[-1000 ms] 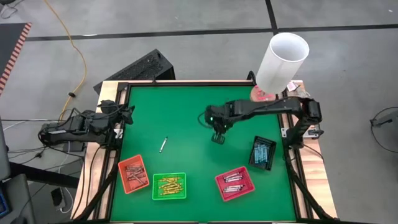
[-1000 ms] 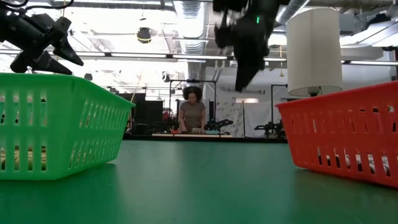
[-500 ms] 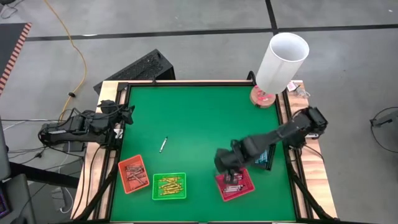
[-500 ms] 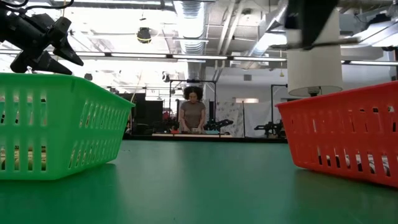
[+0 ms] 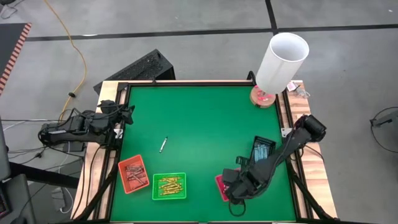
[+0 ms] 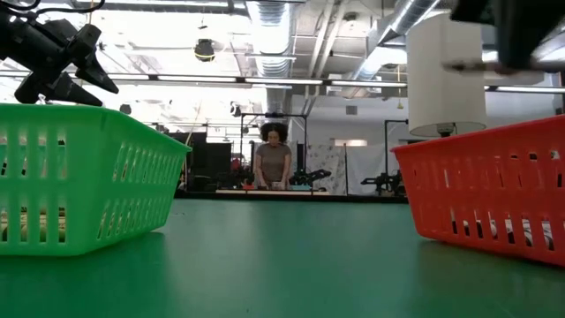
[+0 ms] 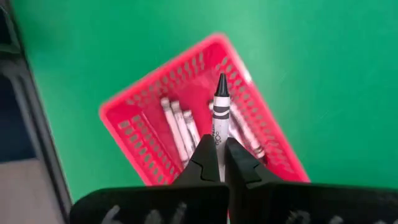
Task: Sort crayons
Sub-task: Put the black crayon into the red bin
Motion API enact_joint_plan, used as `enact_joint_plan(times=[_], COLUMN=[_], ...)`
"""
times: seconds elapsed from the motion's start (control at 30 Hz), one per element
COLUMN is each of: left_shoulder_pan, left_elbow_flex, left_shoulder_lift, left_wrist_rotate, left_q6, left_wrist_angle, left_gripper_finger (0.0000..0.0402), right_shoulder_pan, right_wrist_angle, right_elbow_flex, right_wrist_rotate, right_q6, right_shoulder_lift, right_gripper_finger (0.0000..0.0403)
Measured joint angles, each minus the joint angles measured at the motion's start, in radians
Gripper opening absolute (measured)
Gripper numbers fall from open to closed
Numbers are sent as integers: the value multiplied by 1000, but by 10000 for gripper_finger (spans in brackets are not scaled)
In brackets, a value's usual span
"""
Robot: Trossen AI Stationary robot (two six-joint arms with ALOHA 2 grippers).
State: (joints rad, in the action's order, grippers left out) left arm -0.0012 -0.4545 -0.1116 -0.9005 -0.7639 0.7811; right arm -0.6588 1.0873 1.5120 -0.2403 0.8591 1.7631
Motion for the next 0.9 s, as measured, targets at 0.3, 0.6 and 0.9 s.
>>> enact_joint_plan(times=[0.3, 0.6, 0.9], left_shoulder_pan=[0, 0, 0], left_elbow_flex=[0, 0, 0], left_shoulder_lift=[0, 0, 0], left_wrist_rotate=[-1, 0, 0], left_q6=[0, 0, 0], left_wrist_angle=[0, 0, 0], left_gripper_finger=[223, 223, 223], right_shoulder_pan=[-20, -14, -6], right_wrist_angle=[20, 16, 15], right_elbow_flex=[0, 0, 0], right_wrist_rotate=[36, 104, 106], right_q6=[-131, -183, -213], right_shoulder_lift=[107, 125, 125], right_gripper_finger=[2, 3, 44])
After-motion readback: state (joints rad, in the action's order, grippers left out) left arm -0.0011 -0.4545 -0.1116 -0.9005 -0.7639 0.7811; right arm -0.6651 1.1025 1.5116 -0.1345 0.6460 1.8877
